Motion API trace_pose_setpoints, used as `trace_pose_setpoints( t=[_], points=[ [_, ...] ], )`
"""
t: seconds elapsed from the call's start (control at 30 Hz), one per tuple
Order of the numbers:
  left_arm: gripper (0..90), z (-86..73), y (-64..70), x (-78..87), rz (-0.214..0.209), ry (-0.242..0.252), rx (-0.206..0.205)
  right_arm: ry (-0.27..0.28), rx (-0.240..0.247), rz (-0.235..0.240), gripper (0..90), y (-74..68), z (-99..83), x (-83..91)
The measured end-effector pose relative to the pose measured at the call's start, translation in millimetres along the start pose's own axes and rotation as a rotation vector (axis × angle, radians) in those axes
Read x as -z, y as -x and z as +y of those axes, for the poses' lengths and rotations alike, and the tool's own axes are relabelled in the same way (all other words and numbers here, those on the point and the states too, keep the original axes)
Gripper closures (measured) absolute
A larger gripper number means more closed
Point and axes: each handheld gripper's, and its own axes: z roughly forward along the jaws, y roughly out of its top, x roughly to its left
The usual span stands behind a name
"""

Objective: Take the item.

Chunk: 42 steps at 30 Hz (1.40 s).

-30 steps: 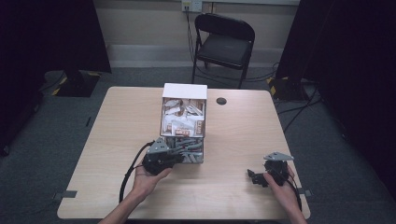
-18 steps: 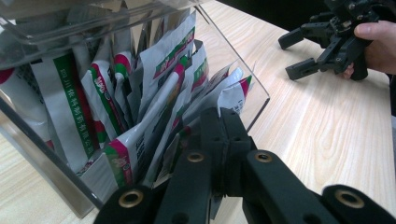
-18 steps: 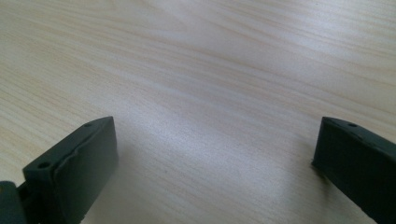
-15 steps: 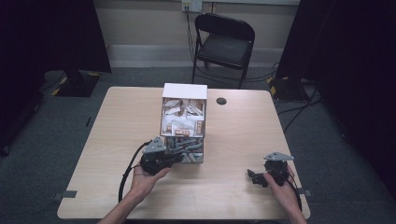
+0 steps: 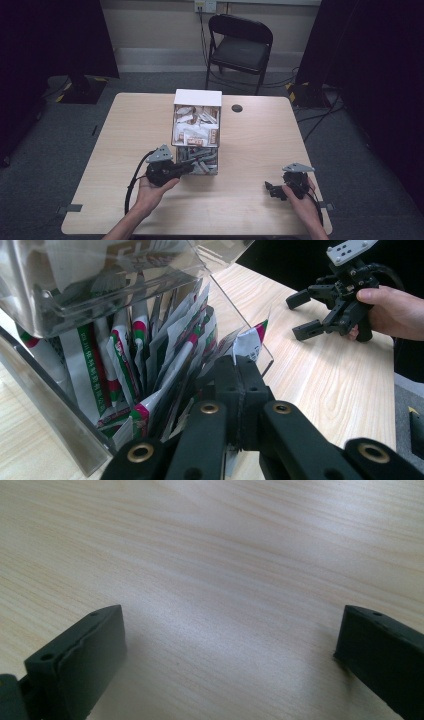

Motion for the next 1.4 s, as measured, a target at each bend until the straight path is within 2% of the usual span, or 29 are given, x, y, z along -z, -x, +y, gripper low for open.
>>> trace_pose_setpoints(
  t=[0.3, 0.6, 1.0, 1.23, 1.4],
  points=[
    [90.0, 1.2, 2.9, 2.9, 0.006, 0.005, -0.011, 0.0, 0.0, 0.0, 0.0, 0.0, 0.0, 0.0],
    [90.0, 7.7, 5.9, 11.0, -0.018, 0.029, -0.009, 0.0, 0.0, 0.0, 0.0, 0.0, 0.0, 0.0],
    [90.0, 9.6, 9.7, 15.9, -0.015, 0.032, -0.019, 0.0, 0.0, 0.0, 0.0, 0.1, 0.0, 0.0],
    [90.0, 13.2, 12.3, 20.2, -0.028, 0.04, -0.015, 0.0, 0.0, 0.0, 0.0, 0.1, 0.0, 0.0],
    [90.0, 15.7, 14.7, 23.6, -0.023, 0.022, -0.039, 0.0, 0.0, 0.0, 0.0, 0.1, 0.0, 0.0]
  ],
)
